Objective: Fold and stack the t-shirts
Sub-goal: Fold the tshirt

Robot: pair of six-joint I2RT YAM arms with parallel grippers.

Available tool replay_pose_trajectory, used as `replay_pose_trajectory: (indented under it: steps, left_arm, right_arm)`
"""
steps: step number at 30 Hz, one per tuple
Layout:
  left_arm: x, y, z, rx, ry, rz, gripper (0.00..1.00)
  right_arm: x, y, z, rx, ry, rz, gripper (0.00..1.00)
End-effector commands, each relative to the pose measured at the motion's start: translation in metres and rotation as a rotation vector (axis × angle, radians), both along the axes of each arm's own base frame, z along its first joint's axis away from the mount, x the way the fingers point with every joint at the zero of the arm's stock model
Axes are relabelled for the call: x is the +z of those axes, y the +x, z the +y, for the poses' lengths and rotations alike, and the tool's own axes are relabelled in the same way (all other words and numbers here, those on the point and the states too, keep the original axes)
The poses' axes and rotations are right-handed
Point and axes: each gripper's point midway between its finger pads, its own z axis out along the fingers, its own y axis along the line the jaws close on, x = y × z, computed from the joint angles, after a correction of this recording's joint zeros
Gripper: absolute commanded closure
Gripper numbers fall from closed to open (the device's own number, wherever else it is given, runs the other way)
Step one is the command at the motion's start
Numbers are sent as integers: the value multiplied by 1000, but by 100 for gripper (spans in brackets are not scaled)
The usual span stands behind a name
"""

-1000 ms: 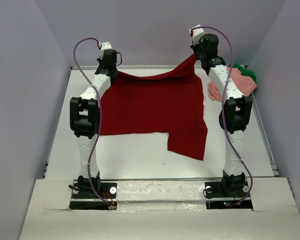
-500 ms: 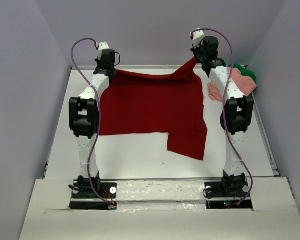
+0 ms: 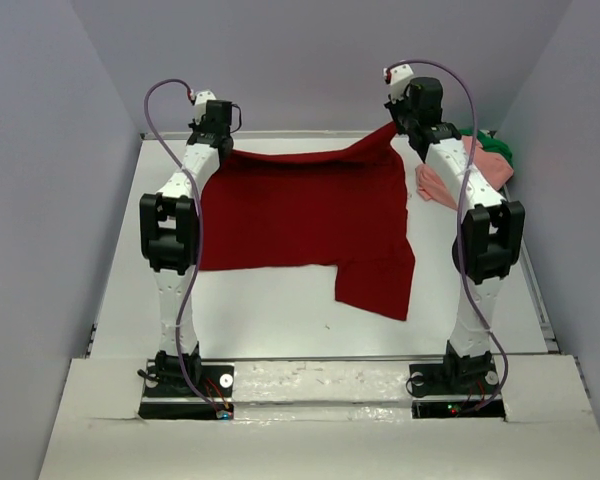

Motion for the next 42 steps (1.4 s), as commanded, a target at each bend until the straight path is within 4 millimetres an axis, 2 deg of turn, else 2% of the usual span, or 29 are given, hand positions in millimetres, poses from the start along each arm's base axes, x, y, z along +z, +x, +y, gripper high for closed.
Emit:
replay_pose_trajectory:
  steps: [1,3,6,8,9,12,19,24,27,28,30,34,41,42]
  left_arm:
    - [12,-5,11,72,18,12,90]
    - [8,-6,13,81,21,19,90]
    - [8,-7,10,70,14,28,87]
    - [9,-6,8,64,5,29,83]
    - [8,-7,6,56,3,33,76]
    - [7,-6,3,44,-7,35,70]
    - [1,-9,-11,7,-11,60,67]
    - [-5,-15,-13,0,1,89,53]
    - [-5,-19,-10,24,7,104,40]
    - [-6,-22,-10,33,7,114,32]
    - [-4,-25,-6,71,3,105,27]
    - [-2,-36,3,148,13,117,22]
    - [6,-49,15,254,22,109,20]
    - [7,-49,14,256,17,107,20]
  right_arm:
    - [41,-21,18,16,15,-62,100]
    - [45,-25,18,19,19,-68,100]
    - [39,-29,22,29,8,-47,100]
    - [37,-32,21,29,6,-38,100]
    - [37,-33,22,30,8,-38,100]
    - [34,-35,26,38,4,-29,100]
    - [32,-40,30,39,3,-19,100]
    - [27,-43,27,30,-1,-6,100]
    - [24,-47,25,23,2,4,100]
    - [24,-50,30,31,3,5,100]
    - [17,-53,28,23,0,21,100]
    - [13,-57,23,0,-4,31,100]
    - [9,-65,18,-21,-5,38,100]
    - [9,-67,23,-13,-4,39,100]
